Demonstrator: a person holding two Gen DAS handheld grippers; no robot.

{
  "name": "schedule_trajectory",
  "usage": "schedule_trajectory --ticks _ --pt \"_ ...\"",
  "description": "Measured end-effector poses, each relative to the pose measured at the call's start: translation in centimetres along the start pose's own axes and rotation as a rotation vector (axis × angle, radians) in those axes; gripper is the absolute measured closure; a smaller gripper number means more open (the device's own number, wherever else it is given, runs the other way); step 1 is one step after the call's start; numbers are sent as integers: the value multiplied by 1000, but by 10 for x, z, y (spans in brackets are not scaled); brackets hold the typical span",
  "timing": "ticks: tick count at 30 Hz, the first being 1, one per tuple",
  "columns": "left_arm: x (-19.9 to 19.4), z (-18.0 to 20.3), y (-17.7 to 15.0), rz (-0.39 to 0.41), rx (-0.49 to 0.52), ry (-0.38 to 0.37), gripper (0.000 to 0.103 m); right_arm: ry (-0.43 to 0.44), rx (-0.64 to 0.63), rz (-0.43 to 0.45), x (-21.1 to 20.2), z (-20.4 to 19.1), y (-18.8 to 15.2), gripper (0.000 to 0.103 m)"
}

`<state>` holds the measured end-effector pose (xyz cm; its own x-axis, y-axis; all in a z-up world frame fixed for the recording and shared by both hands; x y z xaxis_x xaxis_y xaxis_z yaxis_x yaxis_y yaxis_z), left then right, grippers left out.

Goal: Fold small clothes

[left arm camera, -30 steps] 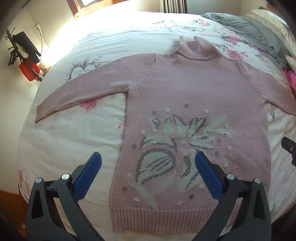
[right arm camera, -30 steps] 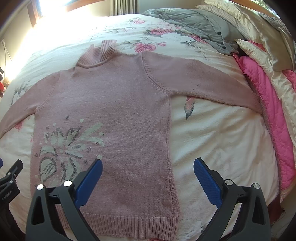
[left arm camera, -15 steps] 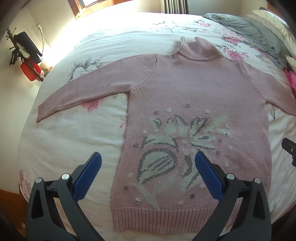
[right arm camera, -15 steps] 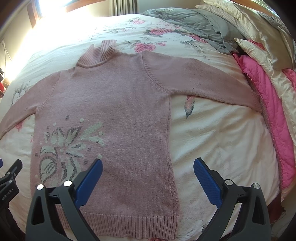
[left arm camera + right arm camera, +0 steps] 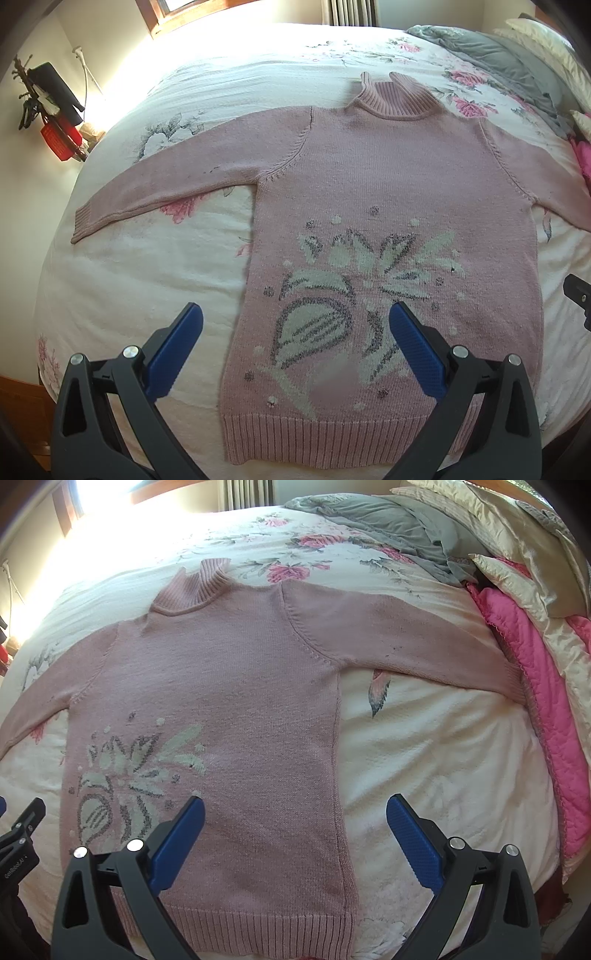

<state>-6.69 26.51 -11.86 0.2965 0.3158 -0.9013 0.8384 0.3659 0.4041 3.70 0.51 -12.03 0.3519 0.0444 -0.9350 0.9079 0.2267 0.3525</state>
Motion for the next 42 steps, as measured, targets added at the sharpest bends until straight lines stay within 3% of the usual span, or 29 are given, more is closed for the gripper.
schedule_trajectory --ticks 8,12,15,18,23,28,33,37,40,42 --pt "12 25 11 5 25 -16 3 8 11 -11 12 18 11 4" --pt "22 56 23 29 31 -99 3 -1 41 50 18 53 26 4" --pt "29 86 44 51 47 -109 3 -33 93 90 30 112 47 4" --pt "37 125 72 77 65 -130 3 -77 215 61 53 194 67 4" --pt "47 201 120 103 86 -193 3 -57 424 2 103 322 94 4" --pt "55 265 153 144 141 -201 3 -33 534 -60 152 408 107 6" --pt "67 299 164 137 163 -209 3 -14 583 -118 190 444 107 11" --pt "78 303 173 127 140 -201 3 32 585 -88 199 451 115 11" --pt "83 300 177 122 123 -193 3 82 576 -55 200 448 125 31" --pt "86 297 179 121 115 -186 3 60 553 -45 199 445 131 42"
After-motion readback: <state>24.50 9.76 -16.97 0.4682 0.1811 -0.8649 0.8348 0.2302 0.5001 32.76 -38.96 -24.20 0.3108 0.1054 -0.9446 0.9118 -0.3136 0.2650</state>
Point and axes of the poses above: each gripper's, at about its wrist camera, not at the fingertips, and x roughly the way its jaws point, z to its right, y to its top, the point moved 10 cm from there along x, roughly the way its jaws point, and after that the axes turned 1 degree about y, right-handed, at the moved point
